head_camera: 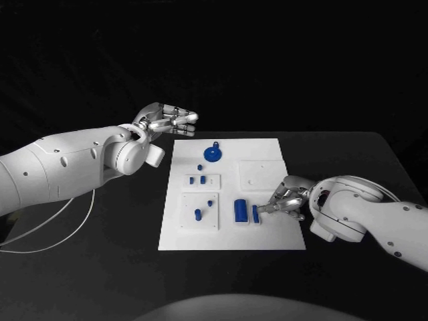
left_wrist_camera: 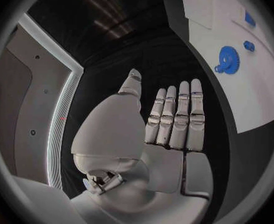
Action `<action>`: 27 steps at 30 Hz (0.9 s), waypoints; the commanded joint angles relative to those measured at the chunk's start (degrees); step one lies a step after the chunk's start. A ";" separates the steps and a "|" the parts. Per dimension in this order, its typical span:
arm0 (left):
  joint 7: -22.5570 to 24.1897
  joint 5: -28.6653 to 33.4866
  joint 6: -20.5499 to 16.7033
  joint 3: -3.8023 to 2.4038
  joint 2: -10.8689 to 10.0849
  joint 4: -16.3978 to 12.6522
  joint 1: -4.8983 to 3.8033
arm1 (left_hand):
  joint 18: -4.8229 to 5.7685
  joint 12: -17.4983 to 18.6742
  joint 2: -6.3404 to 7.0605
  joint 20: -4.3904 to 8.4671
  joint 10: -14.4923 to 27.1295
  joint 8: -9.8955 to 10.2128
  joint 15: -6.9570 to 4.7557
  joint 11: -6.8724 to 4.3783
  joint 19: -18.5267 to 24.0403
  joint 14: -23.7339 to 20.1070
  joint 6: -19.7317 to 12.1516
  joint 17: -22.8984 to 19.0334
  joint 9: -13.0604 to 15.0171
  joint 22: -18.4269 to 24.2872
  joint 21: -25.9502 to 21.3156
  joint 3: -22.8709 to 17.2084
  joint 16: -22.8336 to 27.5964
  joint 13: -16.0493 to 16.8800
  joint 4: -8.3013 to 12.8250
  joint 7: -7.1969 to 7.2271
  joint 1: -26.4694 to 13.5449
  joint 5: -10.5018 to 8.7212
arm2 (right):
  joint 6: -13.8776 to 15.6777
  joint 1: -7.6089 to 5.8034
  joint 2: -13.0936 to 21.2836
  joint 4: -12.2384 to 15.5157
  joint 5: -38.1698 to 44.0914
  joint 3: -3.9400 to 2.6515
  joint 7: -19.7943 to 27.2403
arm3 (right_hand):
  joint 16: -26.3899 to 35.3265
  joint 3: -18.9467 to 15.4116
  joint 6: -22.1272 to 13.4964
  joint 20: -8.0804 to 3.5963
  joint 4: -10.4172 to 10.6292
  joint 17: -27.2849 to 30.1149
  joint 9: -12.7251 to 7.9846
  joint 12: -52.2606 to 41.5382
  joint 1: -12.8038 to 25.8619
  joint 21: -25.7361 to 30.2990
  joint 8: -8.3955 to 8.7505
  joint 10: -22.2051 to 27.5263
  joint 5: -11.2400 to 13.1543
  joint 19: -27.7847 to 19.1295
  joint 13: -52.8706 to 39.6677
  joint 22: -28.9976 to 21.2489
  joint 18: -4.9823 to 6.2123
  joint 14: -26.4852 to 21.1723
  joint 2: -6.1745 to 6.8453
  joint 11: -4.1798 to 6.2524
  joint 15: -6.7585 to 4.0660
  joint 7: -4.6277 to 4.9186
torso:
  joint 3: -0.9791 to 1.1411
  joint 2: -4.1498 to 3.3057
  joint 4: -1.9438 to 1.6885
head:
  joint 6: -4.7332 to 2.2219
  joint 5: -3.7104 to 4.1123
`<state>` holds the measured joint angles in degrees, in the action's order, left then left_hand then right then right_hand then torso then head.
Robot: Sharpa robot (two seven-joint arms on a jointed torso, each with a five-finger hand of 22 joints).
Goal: Assemble the parts on the task board
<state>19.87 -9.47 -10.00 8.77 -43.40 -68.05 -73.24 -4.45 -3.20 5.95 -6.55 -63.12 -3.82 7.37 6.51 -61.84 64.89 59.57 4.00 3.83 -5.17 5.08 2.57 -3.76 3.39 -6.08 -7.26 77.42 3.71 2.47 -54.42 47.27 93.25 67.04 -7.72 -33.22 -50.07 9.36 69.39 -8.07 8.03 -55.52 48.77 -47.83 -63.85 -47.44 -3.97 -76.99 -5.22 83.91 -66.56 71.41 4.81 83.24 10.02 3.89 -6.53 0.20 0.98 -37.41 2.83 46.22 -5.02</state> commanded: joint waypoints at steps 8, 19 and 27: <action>1.64 1.24 -2.85 -0.05 0.48 1.45 0.02 | 0.87 -0.17 -1.46 0.14 -0.89 0.21 -0.23 0.00 0.98 0.83 0.56 0.09 0.00 0.13 -0.15 0.16 0.28 0.01 1.26 0.40 0.08 0.34 | 6.79 -1.19 -1.39 -9.41 -13.76 -3.03 20.85 | 2.60 -16.40 -1.45 0.44 -4.96 2.58 -2.21 0.36 -2.30 3.41 0.33 0.75 -10.93 2.96 0.41 -1.68 -0.17 -0.39 -8.90 -0.58 0.07 0.43 | -0.55 1.01 0.27 | -4.39 0.55; 3.07 4.21 -6.96 -0.19 2.48 5.53 -0.06 | 1.09 -0.16 -2.29 -0.09 -0.27 0.22 -0.51 0.01 1.81 -0.72 -1.04 -0.10 -0.09 0.31 -0.57 0.26 0.29 0.01 2.60 0.39 0.46 1.10 | 12.95 -3.04 -9.38 -30.54 -31.92 -6.10 42.85 | 9.34 -16.47 -6.43 3.20 -12.37 6.97 -23.62 16.33 -6.17 25.92 -0.05 7.34 -12.38 -3.62 14.62 -12.40 1.27 -8.12 -12.92 -3.15 2.88 3.56 | -1.06 2.86 0.61 | -9.51 1.49; 3.58 6.64 -7.39 -0.27 5.16 8.90 -0.05 | -0.43 -0.14 -1.91 -2.44 2.52 0.33 -0.47 -0.19 4.91 -4.31 -4.62 -0.33 -0.40 0.95 -0.94 -0.26 0.32 -0.07 2.33 0.63 0.21 1.11 | 8.96 -3.24 -12.18 -38.21 -42.70 -7.49 48.39 | 44.15 -12.35 -11.01 14.08 -16.75 36.73 -41.65 43.67 -7.56 44.14 0.45 11.72 -8.36 -23.86 60.84 -45.14 1.95 -20.32 -15.80 -10.53 12.71 7.33 | -0.80 3.01 0.43 | -11.84 1.34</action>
<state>21.94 -5.39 -16.09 8.57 -38.42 -59.46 -73.25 -4.44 -3.20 3.99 -8.96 -60.67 -3.76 6.87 6.28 -57.01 60.53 54.42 3.70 3.44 -4.21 4.31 2.70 -3.71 3.36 -3.66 -6.77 77.69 4.65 13.42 -57.66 35.36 55.46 32.36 -15.18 9.08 -7.28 -3.35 58.38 5.50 -8.56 -19.78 7.66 -4.52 -71.34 -3.72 -3.76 -65.52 -13.63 61.08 -7.32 27.41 5.84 63.01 -5.53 -6.30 5.78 7.30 0.03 -34.46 3.31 35.10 -3.59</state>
